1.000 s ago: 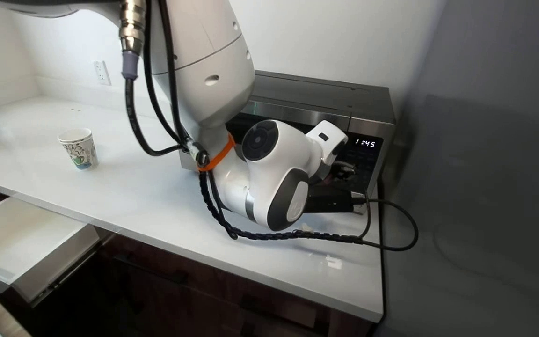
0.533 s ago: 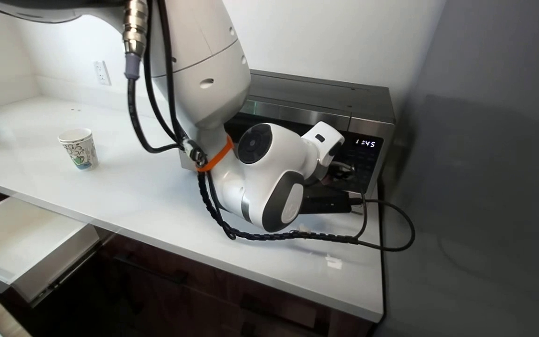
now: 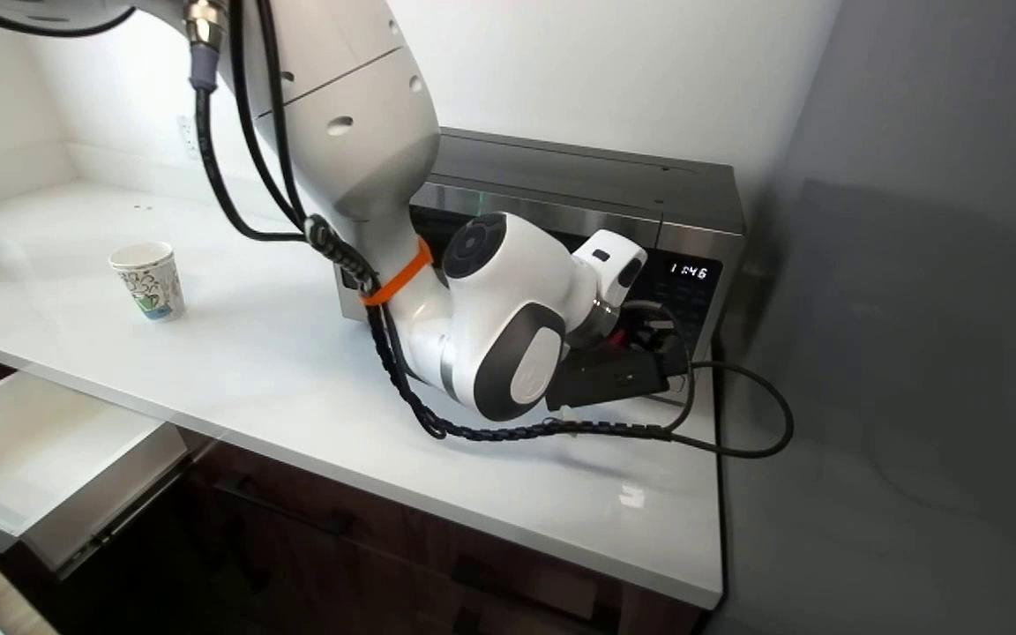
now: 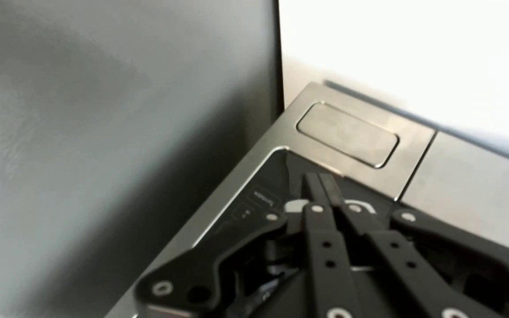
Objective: Press a button on the microwave.
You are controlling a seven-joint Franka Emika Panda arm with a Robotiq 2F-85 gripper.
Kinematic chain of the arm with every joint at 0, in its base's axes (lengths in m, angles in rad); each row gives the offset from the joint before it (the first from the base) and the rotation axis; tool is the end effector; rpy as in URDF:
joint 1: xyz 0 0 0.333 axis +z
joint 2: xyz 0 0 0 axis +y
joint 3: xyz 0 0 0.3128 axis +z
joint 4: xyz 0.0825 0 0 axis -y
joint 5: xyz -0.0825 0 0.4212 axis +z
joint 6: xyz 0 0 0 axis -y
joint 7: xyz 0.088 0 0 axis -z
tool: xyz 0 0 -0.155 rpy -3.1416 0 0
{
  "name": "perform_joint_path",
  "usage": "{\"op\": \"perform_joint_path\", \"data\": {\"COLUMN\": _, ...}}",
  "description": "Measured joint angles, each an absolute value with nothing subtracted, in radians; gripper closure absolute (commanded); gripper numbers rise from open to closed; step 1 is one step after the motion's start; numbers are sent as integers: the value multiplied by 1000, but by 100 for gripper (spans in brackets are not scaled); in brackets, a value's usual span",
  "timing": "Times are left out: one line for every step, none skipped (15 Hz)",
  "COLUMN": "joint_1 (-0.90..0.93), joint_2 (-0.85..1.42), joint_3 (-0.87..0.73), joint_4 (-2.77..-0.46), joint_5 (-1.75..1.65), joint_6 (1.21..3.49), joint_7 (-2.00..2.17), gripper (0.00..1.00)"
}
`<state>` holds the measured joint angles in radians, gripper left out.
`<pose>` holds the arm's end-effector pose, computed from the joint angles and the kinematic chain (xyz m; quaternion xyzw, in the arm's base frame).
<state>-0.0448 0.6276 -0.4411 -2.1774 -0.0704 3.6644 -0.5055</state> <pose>0.5840 -0.2887 0.1659 0.8863 0.1326 0.3363 0.2895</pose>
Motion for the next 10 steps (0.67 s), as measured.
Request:
{"op": "perform_joint_path", "data": {"joint_1": -34, "joint_2": 616, "joint_3": -457, "joint_4": -2189, "joint_5": -70, "joint_6": 3623, "joint_7": -513, "gripper": 100}}
{"op": "perform_joint_path", "data": {"joint_1": -26, "joint_2": 602, "joint_3": -473, "joint_4": -2202, "joint_5": -72, "joint_6": 3580, "joint_7": -518, "gripper": 100}}
{"op": "perform_joint_path", "data": {"joint_1": -21, "joint_2": 583, "joint_3": -485, "joint_4": -2216, "joint_5": -80, "joint_6": 3530, "joint_7": -521, "gripper": 100}}
{"op": "perform_joint_path", "data": {"joint_1": -21, "joint_2": 558, "joint_3": -493, "joint_4": -2231, "joint_5": -99, "joint_6": 3472, "joint_7": -521, "gripper": 100}}
{"op": "perform_joint_path", "data": {"joint_1": -29, "joint_2": 525, "joint_3": -491, "joint_4": -2248, "joint_5": -136, "joint_6": 3410, "joint_7": -521, "gripper": 100}}
{"op": "perform_joint_path", "data": {"joint_1": -33, "joint_2": 484, "joint_3": -492, "joint_4": -2269, "joint_5": -165, "joint_6": 3340, "joint_7": -521, "gripper": 100}}
{"op": "perform_joint_path", "data": {"joint_1": -32, "joint_2": 438, "joint_3": -497, "joint_4": -2290, "joint_5": -191, "joint_6": 3262, "joint_7": -521, "gripper": 100}}
{"op": "perform_joint_path", "data": {"joint_1": -29, "joint_2": 386, "joint_3": -500, "joint_4": -2314, "joint_5": -204, "joint_6": 3182, "joint_7": -526, "gripper": 100}}
{"op": "perform_joint_path", "data": {"joint_1": -23, "joint_2": 331, "joint_3": -504, "joint_4": -2337, "joint_5": -208, "joint_6": 3103, "joint_7": -535, "gripper": 74}}
{"op": "perform_joint_path", "data": {"joint_1": -6, "joint_2": 274, "joint_3": -522, "joint_4": -2359, "joint_5": -214, "joint_6": 3017, "joint_7": -537, "gripper": 72}}
